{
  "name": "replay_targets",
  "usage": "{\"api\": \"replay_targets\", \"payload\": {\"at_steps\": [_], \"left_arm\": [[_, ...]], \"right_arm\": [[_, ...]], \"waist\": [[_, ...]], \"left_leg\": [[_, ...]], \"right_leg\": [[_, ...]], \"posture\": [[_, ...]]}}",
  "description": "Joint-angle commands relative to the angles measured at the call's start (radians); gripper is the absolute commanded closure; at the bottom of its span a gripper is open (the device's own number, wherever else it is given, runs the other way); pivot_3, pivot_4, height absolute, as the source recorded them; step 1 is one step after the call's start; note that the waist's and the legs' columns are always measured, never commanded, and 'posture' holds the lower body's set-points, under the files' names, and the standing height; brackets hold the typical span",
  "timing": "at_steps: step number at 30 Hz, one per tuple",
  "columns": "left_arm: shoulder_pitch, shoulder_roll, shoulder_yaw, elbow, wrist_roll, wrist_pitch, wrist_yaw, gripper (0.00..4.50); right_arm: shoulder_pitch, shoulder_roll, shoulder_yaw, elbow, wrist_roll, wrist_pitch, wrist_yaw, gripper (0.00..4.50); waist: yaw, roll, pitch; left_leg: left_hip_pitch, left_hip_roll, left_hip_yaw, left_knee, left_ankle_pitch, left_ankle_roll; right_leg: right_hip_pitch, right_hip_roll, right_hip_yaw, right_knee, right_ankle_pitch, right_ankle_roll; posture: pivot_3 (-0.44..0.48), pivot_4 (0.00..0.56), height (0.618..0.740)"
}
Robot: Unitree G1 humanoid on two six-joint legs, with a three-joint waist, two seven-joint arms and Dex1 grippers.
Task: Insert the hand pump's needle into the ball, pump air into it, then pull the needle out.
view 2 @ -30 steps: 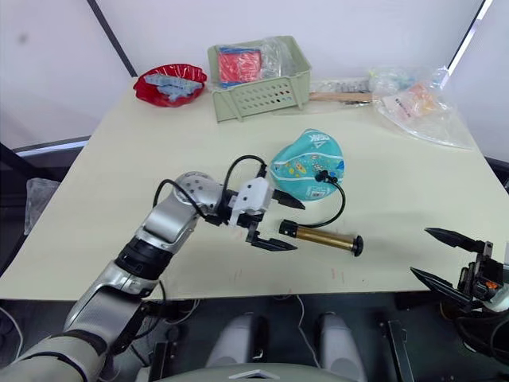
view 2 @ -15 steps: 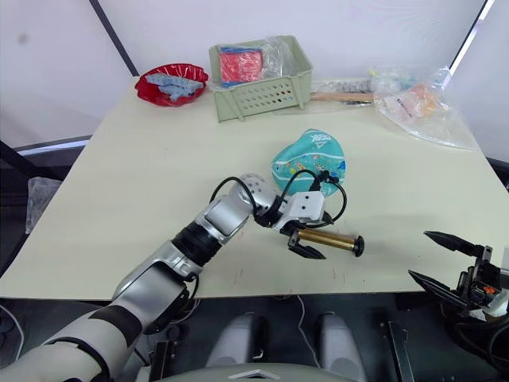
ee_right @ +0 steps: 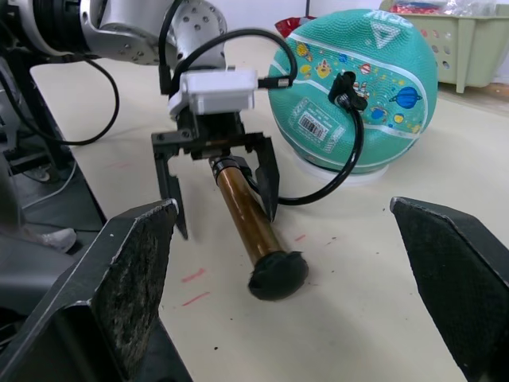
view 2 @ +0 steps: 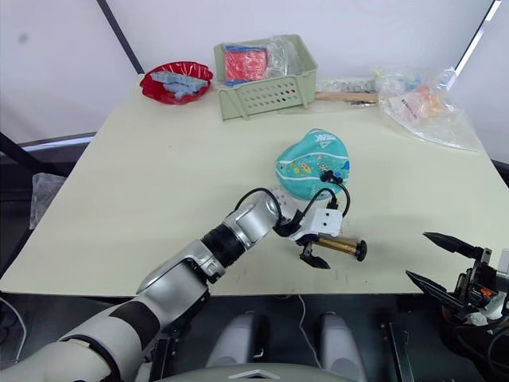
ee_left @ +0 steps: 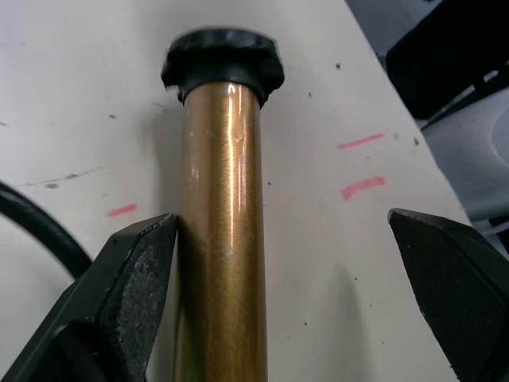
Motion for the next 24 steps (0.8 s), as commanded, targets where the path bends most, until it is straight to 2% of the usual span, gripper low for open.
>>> {"api": "replay_targets", "payload": {"at_steps": [1, 6, 7, 9, 11, 15, 24], "left_arm": [[-0.022, -0.013, -0.016, 0.028, 0.040, -0.043, 0.017, 0.02], [-0.024, -0.020, -0.016, 0.069, 0.075, -0.070, 0.018, 0.02], [-0.023, -0.021, -0.013, 0.071, 0.078, -0.071, 0.017, 0.26], [-0.022, -0.025, -0.006, 0.074, 0.078, -0.069, 0.015, 0.81], [-0.016, -0.027, 0.005, 0.061, 0.072, -0.062, 0.012, 1.55], [-0.005, -0.023, 0.022, 0.022, 0.058, -0.050, 0.004, 3.45], [0.061, -0.004, 0.135, -0.225, -0.056, 0.052, -0.004, 3.50]], "right_arm": [[0.010, -0.001, -0.006, -0.042, 0.010, -0.003, -0.012, 0.00], [0.014, -0.001, -0.002, -0.054, 0.011, 0.002, -0.024, 0.00], [0.014, -0.002, -0.001, -0.056, 0.011, 0.004, -0.026, 0.00], [0.014, -0.003, 0.001, -0.058, 0.010, 0.006, -0.029, 0.00], [0.013, -0.008, 0.003, -0.059, 0.008, 0.009, -0.029, 0.00], [0.007, -0.011, 0.005, -0.063, 0.006, 0.020, -0.033, 0.00], [-0.019, -0.003, 0.010, -0.105, 0.049, 0.100, -0.104, 0.00]], "waist": [[0.000, 0.000, 0.000], [0.000, 0.000, 0.000], [0.000, 0.000, 0.000], [0.000, 0.000, 0.000], [0.000, 0.000, 0.000], [0.000, 0.000, 0.000], [0.000, 0.002, 0.000]], "left_leg": [[0.000, 0.000, 0.000, 0.000, 0.000, 0.000], [0.000, 0.000, -0.001, 0.000, 0.000, 0.000], [0.000, 0.000, -0.001, 0.000, 0.000, 0.000], [0.000, 0.000, -0.001, 0.001, 0.000, 0.000], [0.000, 0.000, -0.001, 0.001, 0.000, 0.000], [-0.001, 0.000, -0.001, 0.001, 0.000, 0.000], [-0.001, 0.000, -0.001, 0.001, 0.000, 0.000]], "right_leg": [[0.000, 0.000, 0.000, 0.000, 0.000, 0.000], [0.000, 0.000, 0.000, 0.000, 0.000, 0.000], [0.000, 0.000, 0.000, 0.000, 0.000, 0.000], [0.000, 0.000, 0.000, 0.000, 0.000, 0.000], [0.000, 0.000, -0.001, 0.000, 0.000, 0.000], [0.000, 0.000, -0.001, 0.000, 0.000, 0.000], [0.000, 0.000, -0.001, 0.000, 0.001, -0.001]], "posture": [[0.000, 0.150, 0.735], [0.000, 0.150, 0.735], [0.000, 0.150, 0.735], [0.000, 0.150, 0.735], [0.000, 0.150, 0.735], [0.000, 0.150, 0.735], [0.000, 0.150, 0.735]]}}
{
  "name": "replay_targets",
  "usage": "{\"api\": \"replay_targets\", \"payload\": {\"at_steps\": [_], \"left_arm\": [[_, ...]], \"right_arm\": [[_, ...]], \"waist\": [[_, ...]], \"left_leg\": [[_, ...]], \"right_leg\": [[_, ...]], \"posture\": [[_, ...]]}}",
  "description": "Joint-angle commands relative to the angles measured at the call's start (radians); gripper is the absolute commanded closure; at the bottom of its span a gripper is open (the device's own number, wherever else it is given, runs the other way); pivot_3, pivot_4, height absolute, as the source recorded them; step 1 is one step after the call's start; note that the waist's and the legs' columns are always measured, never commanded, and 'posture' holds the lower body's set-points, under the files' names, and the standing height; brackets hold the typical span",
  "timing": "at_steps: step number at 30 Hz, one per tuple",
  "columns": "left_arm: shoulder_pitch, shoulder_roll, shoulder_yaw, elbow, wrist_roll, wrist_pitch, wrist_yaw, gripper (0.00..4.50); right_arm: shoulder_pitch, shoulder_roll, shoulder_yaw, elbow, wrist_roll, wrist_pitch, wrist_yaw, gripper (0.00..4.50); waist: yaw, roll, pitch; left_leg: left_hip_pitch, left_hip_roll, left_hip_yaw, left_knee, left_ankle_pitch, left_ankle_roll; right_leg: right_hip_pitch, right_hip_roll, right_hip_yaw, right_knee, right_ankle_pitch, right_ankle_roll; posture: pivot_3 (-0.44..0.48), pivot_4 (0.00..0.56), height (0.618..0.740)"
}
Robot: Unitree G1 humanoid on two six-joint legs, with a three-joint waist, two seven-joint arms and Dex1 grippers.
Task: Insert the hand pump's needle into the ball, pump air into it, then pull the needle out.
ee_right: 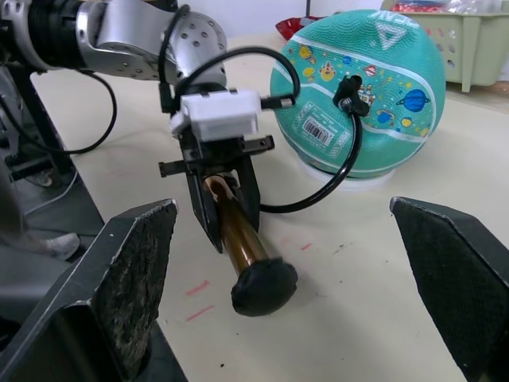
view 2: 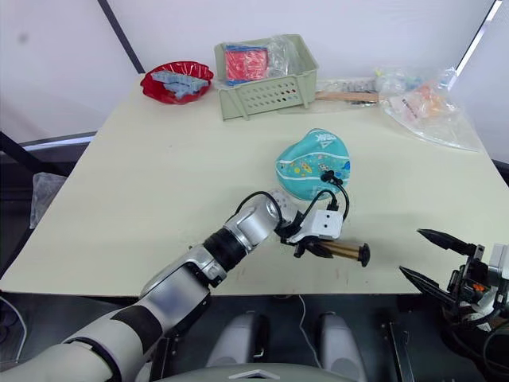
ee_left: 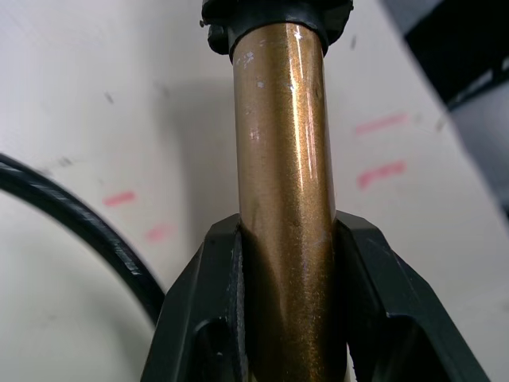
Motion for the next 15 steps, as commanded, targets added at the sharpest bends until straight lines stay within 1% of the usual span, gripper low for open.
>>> {"api": "replay_targets", "payload": {"at_steps": [1, 3, 8, 10, 13, 15], "left_arm": [[0.021, -0.007, 0.069, -0.143, -0.072, 0.044, 0.010, 3.50], [0.040, -0.006, 0.099, -0.194, -0.099, 0.074, 0.028, 3.50], [0.112, -0.007, 0.188, -0.311, -0.190, 0.127, 0.090, 3.50], [0.149, -0.009, 0.217, -0.346, -0.223, 0.103, 0.114, 3.50], [0.190, -0.015, 0.246, -0.375, -0.250, 0.114, 0.160, 3.50], [0.225, -0.025, 0.264, -0.384, -0.281, 0.083, 0.172, 3.50]], "right_arm": [[-0.013, 0.002, -0.015, -0.067, 0.063, 0.062, -0.057, 0.00], [-0.018, 0.012, -0.016, -0.098, 0.094, 0.106, -0.099, 0.00], [-0.036, 0.062, -0.025, -0.197, 0.209, 0.242, -0.274, 0.00], [-0.044, 0.080, -0.025, -0.238, 0.255, 0.301, -0.362, 0.00], [-0.057, 0.101, -0.014, -0.296, 0.294, 0.352, -0.458, 0.00], [-0.077, 0.121, 0.000, -0.338, 0.342, 0.399, -0.551, 0.00]], "waist": [[0.000, 0.000, 0.000], [0.000, 0.001, 0.000], [-0.001, 0.002, 0.000], [-0.001, 0.002, 0.000], [0.000, 0.002, 0.000], [0.001, 0.002, -0.001]], "left_leg": [[0.000, 0.000, 0.000, 0.000, 0.000, 0.000], [0.000, 0.000, 0.000, 0.000, 0.000, 0.000], [0.000, 0.000, -0.001, 0.000, 0.000, 0.000], [0.000, 0.000, -0.001, 0.000, 0.000, 0.000], [0.000, 0.000, -0.001, 0.000, 0.000, 0.000], [0.000, 0.000, -0.001, 0.000, 0.000, 0.000]], "right_leg": [[0.000, 0.000, 0.000, 0.000, 0.000, 0.000], [0.000, 0.000, 0.000, 0.000, 0.000, 0.000], [0.000, 0.000, -0.001, 0.001, 0.000, 0.000], [0.000, 0.000, 0.000, 0.001, 0.000, 0.000], [0.000, 0.000, -0.001, 0.001, 0.002, 0.002], [0.000, 0.000, -0.001, 0.001, 0.002, 0.003]], "posture": [[0.000, 0.150, 0.735], [0.000, 0.150, 0.735], [0.000, 0.150, 0.735], [0.000, 0.150, 0.735], [0.000, 0.150, 0.735], [0.000, 0.150, 0.735]]}}
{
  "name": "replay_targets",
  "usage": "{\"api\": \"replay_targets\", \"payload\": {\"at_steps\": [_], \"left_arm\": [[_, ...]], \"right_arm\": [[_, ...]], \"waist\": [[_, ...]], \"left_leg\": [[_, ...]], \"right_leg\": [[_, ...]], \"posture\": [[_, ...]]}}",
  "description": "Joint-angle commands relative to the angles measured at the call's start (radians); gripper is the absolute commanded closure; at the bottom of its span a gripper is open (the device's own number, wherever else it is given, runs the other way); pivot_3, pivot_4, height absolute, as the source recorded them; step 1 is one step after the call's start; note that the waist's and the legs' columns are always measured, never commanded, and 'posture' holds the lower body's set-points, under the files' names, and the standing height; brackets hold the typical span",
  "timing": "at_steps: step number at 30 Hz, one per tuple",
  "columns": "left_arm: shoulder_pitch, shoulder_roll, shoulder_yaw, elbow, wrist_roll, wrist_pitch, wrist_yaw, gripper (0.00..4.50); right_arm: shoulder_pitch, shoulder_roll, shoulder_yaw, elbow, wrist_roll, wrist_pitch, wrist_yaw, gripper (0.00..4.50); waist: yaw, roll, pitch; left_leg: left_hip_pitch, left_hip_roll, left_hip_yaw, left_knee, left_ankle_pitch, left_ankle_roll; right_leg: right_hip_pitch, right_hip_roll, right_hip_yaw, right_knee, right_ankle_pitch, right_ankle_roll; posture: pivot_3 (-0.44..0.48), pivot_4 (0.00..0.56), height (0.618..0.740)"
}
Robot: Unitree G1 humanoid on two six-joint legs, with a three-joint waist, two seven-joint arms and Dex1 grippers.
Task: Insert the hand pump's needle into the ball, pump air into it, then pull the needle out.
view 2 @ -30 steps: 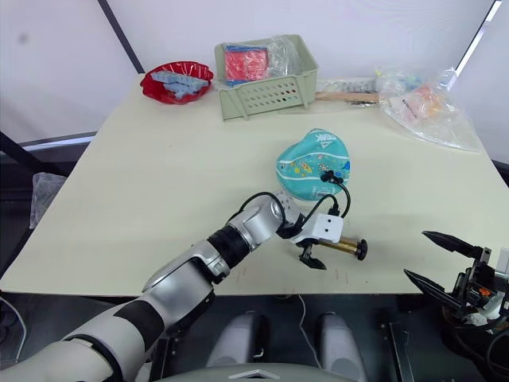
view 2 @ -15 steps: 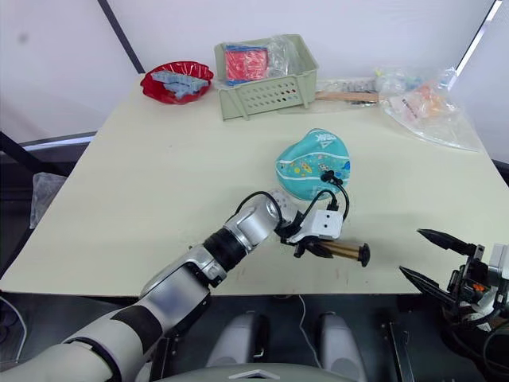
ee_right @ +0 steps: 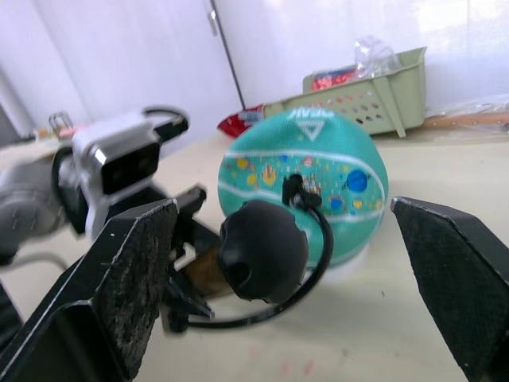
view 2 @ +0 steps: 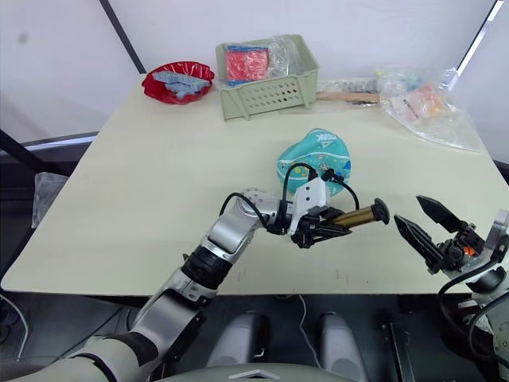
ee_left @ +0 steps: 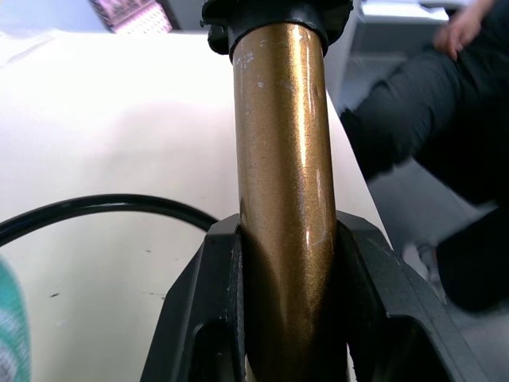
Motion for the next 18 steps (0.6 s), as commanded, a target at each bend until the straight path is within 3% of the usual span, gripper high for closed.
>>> {"api": "replay_targets", "payload": {"at_steps": [1, 5, 10, 18], "left_arm": [[0.057, -0.030, 0.059, -0.071, -0.084, -0.045, 0.054, 3.50], [0.098, -0.057, 0.076, -0.059, -0.127, -0.099, 0.081, 3.50], [0.113, -0.068, 0.072, -0.043, -0.149, -0.136, 0.102, 3.50], [0.106, -0.072, 0.058, -0.030, -0.171, -0.164, 0.111, 3.50]], "right_arm": [[-0.040, 0.036, 0.008, -0.124, 0.107, 0.097, -0.201, 0.00], [-0.097, 0.081, 0.056, -0.188, 0.162, 0.164, -0.369, 0.00], [-0.161, 0.098, 0.096, -0.194, 0.196, 0.218, -0.477, 0.00], [-0.198, 0.108, 0.132, -0.186, 0.261, 0.284, -0.532, 0.00]], "waist": [[0.000, 0.000, 0.000], [-0.001, 0.000, 0.000], [0.001, 0.001, 0.000], [-0.001, 0.001, 0.000]], "left_leg": [[0.000, 0.000, 0.000, 0.000, 0.000, 0.000], [0.000, 0.000, -0.001, 0.000, 0.000, 0.000], [0.000, 0.000, -0.001, 0.001, 0.000, 0.000], [0.000, 0.000, -0.001, 0.001, 0.000, 0.000]], "right_leg": [[0.000, 0.000, 0.000, 0.000, 0.000, 0.001], [0.000, 0.000, 0.000, 0.000, 0.001, 0.001], [0.000, 0.000, -0.001, 0.000, 0.001, 0.001], [0.000, 0.000, -0.001, 0.000, 0.001, 0.001]], "posture": [[0.000, 0.150, 0.735], [0.000, 0.150, 0.735], [0.000, 0.150, 0.735], [0.000, 0.150, 0.735]]}}
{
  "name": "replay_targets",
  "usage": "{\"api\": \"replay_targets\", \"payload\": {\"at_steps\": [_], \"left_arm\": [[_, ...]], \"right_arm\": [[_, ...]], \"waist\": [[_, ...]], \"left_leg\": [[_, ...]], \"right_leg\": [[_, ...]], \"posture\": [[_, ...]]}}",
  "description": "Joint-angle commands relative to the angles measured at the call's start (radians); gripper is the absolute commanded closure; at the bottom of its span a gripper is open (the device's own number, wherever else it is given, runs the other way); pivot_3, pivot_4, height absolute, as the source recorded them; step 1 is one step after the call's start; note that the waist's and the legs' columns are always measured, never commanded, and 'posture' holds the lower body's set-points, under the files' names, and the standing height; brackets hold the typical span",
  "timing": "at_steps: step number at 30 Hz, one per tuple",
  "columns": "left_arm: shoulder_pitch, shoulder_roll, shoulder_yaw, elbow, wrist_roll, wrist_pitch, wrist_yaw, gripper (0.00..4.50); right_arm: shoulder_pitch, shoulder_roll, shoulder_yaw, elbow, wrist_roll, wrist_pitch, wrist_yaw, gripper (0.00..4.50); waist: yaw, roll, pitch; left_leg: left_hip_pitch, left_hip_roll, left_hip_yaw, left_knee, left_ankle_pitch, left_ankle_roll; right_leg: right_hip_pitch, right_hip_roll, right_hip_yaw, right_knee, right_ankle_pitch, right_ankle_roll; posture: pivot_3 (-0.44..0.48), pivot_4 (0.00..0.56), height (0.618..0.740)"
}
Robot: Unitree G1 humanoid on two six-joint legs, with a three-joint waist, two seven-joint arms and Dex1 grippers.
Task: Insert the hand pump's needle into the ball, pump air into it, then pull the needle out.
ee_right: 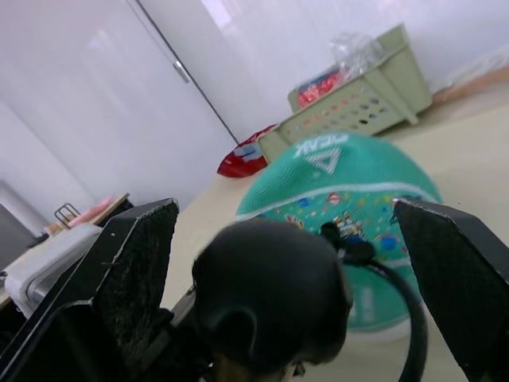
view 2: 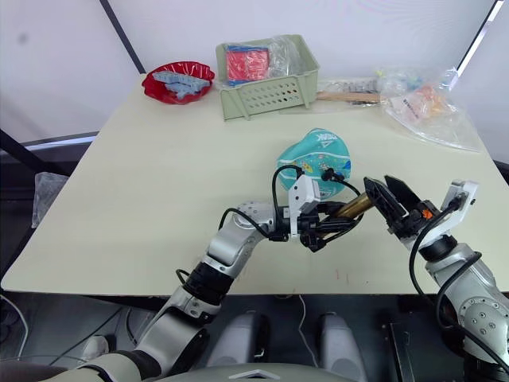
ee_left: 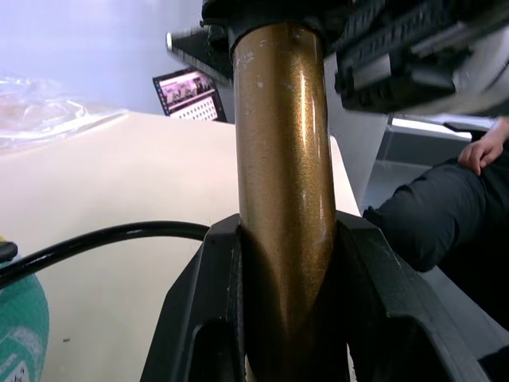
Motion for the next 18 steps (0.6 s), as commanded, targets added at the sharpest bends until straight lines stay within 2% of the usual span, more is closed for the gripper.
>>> {"api": "replay_targets", "payload": {"at_steps": [1, 18], "left_arm": [[-0.017, -0.014, -0.001, -0.007, -0.023, -0.037, -0.003, 3.50], [-0.053, -0.032, 0.007, 0.063, -0.026, -0.074, 0.001, 3.50]], "right_arm": [[-0.022, 0.005, 0.008, -0.023, 0.027, 0.004, 0.000, 0.00], [-0.039, 0.006, 0.013, -0.003, 0.031, 0.013, 0.037, 0.00]], "waist": [[0.000, 0.000, 0.000], [0.000, 0.000, 0.000]], "left_leg": [[0.000, 0.000, 0.000, 0.000, 0.000, 0.000], [0.000, 0.000, 0.000, 0.000, 0.000, 0.000]], "right_leg": [[0.000, 0.000, 0.000, 0.000, 0.000, 0.000], [0.000, 0.000, 0.000, 0.000, 0.000, 0.000]], "posture": [[0.000, 0.150, 0.735], [0.000, 0.150, 0.735]]}}
